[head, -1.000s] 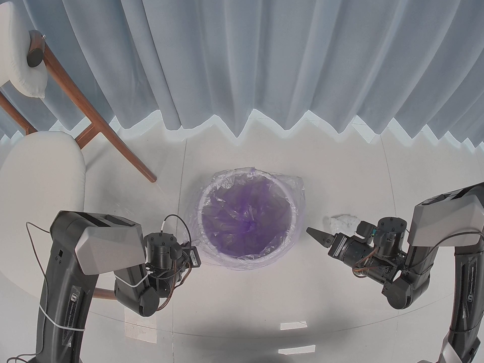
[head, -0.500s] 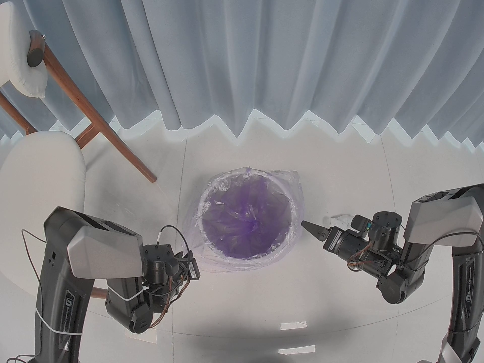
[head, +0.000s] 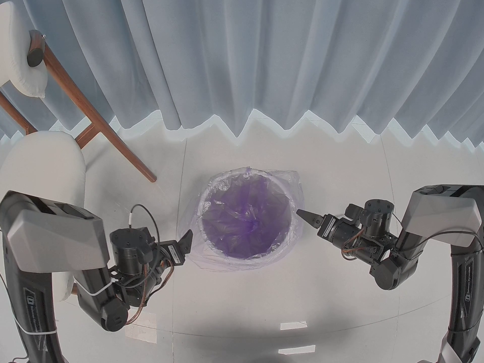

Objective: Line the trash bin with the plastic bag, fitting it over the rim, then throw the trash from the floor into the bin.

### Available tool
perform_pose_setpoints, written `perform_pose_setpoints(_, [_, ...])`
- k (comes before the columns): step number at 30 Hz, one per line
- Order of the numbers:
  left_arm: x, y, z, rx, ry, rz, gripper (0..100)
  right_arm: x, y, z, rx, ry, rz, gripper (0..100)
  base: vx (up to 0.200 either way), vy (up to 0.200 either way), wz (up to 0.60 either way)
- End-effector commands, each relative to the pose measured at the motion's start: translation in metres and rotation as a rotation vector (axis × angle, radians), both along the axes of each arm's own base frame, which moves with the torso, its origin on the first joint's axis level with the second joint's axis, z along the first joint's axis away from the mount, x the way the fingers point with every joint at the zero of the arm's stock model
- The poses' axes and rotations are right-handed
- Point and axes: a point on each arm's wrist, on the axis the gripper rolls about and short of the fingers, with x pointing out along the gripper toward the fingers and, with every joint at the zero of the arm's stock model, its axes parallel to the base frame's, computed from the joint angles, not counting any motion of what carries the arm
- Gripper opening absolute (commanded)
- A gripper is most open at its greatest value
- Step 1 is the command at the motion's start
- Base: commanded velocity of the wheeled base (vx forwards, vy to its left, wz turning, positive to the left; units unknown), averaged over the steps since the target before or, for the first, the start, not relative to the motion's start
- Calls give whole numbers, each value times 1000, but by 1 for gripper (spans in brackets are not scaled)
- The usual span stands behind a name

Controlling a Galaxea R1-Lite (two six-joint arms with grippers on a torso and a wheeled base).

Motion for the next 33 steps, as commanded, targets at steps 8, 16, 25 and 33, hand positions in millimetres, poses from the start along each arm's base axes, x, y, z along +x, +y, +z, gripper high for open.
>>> perform_pose_setpoints(8, [-35,22,42,-62,-48,42,100,7,5,-20,-13,41,2,0,0,0,0])
perform_pose_setpoints(16, [-36,22,41,-55,-45,57,100,6,8,-25,-11,53,11,0,0,0,0])
perform_pose_setpoints(25, [-37,21,39,-45,-41,77,100,1,6,-57,-55,132,11,0,0,0,0])
perform_pose_setpoints(33, [-37,21,40,-46,-46,79,100,16,12,-79,-169,110,52,0,0,0,0])
